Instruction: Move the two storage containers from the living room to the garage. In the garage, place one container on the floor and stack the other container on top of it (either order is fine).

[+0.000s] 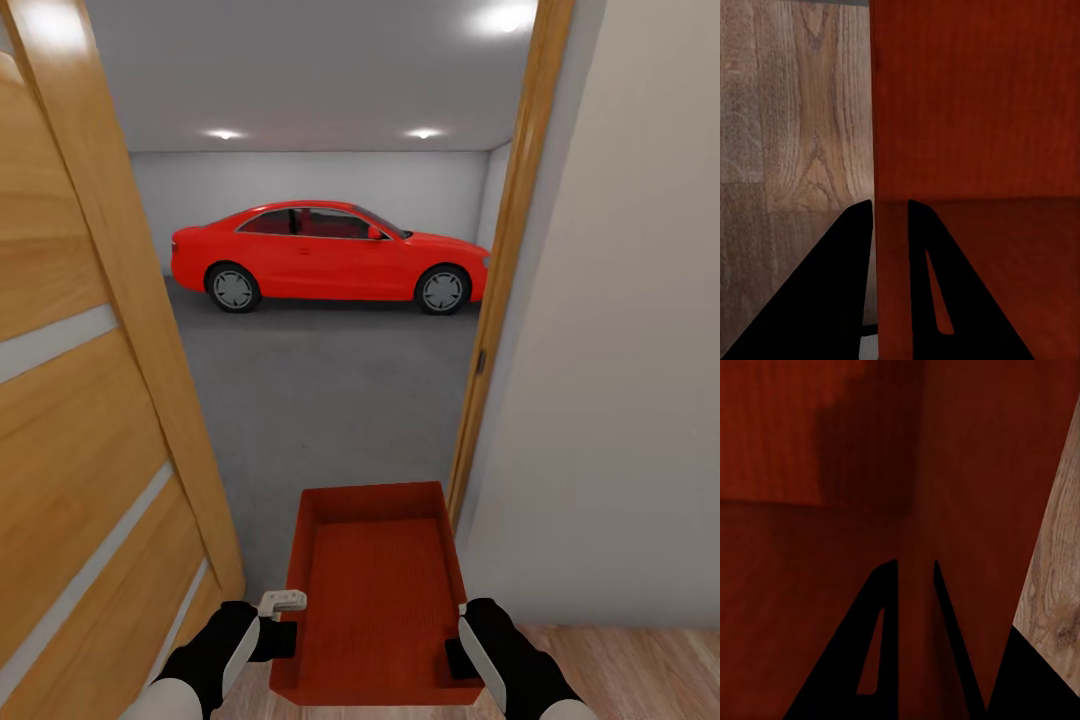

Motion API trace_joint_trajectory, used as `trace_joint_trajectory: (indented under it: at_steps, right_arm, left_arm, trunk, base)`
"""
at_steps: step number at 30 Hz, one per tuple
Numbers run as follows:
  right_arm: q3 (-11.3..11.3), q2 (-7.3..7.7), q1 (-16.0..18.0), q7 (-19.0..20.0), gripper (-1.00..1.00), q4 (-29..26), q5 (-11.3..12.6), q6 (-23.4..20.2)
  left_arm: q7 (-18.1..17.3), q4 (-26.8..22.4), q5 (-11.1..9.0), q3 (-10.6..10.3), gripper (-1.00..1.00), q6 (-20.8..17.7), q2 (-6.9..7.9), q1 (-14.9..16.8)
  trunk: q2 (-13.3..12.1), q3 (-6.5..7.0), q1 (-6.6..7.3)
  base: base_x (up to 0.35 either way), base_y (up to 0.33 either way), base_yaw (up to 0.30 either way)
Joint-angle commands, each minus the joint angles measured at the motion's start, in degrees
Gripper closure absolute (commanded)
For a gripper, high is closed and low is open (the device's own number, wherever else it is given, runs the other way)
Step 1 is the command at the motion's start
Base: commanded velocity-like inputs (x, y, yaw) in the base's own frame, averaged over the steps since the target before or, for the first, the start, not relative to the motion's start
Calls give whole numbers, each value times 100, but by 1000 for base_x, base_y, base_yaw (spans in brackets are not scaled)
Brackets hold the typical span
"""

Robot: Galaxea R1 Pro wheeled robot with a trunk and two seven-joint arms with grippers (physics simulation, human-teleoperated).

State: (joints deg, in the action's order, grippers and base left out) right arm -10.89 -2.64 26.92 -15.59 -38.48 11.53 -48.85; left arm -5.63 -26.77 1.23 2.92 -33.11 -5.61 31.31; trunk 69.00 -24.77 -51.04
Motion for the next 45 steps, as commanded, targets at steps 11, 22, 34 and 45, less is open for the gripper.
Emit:
trace_joint_trajectory:
  at_steps: [11, 22, 34, 45]
  right_arm:
    - [-10, -78, 5, -23, 100, -10, 379, 51]
    - [-10, -78, 6, -23, 100, -10, 378, 51]
    - [-10, -78, 6, -23, 100, -10, 380, 51]
    - [-10, -78, 6, -23, 100, -10, 383, 51]
  left_arm:
    - [-14, -7, -88, 7, 100, -38, -11, -2]
    - [-14, -7, -88, 3, 100, -38, -11, -2]
    - [-9, -7, -88, -2, 100, -38, -11, -2]
    - [-15, -7, -88, -2, 100, -38, -11, -2]
  trunk:
    - [4, -6, -1]
    - [4, -2, -1]
    - [4, 15, -1]
    - [4, 16, -1]
  base:
    - [207, 98, 0]
    - [21, 6, -22]
    - [0, 0, -89]
    - [144, 47, -1]
